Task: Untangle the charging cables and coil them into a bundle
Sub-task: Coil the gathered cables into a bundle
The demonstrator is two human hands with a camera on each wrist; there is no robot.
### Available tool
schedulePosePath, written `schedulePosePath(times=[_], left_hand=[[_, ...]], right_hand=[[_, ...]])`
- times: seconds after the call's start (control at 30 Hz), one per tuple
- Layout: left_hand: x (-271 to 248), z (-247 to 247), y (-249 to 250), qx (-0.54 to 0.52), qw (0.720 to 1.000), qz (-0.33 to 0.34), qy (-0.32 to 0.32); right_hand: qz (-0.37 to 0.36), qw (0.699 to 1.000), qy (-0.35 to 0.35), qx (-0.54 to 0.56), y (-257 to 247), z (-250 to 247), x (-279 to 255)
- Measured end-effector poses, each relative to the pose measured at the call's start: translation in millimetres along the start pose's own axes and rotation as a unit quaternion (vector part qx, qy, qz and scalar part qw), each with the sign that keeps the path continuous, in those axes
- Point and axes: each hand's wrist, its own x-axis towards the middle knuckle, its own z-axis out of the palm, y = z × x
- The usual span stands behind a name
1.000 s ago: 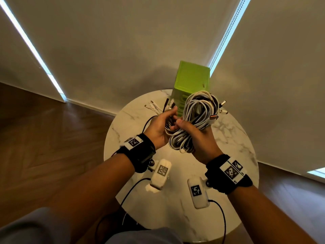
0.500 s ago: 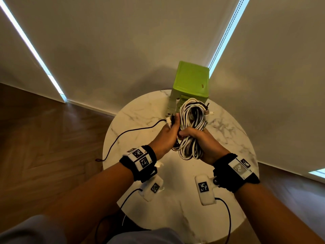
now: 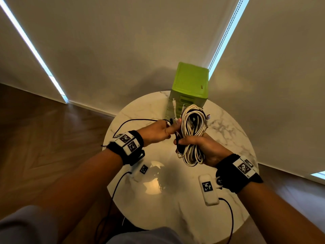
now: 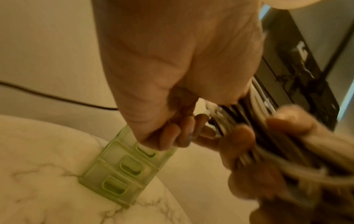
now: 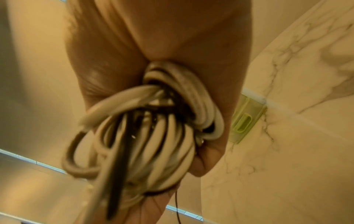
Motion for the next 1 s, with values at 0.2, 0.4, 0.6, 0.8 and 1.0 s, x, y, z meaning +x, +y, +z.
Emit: schedulePosePath(times=[0.2,0.4,0.6,0.8,1.0], left_hand=[[2,-7,-1,-0.178,0.983,-0.037,-0.022],[2,2,-2,-0.086,0.995,-0.002,0.058],[7,3,-14,0.235,0.923,0.165,0.255],[24,-13,-43,0.241,0.963,0.011,0.12],[31,7,-5,-0.177,0.967,-0.027,0.18]], right_hand=[[0.005,0.999,0.046,0.001,8,-13,5],[-0.031,0.996,0.076,-0.033,16,-13,13],[-0.012,0.992,0.122,0.027,7,-25,15],[0.008,0.996,0.061,0.065,5,-30,5],[-0.009,0.996,0.09,0.008,21,-29,8]])
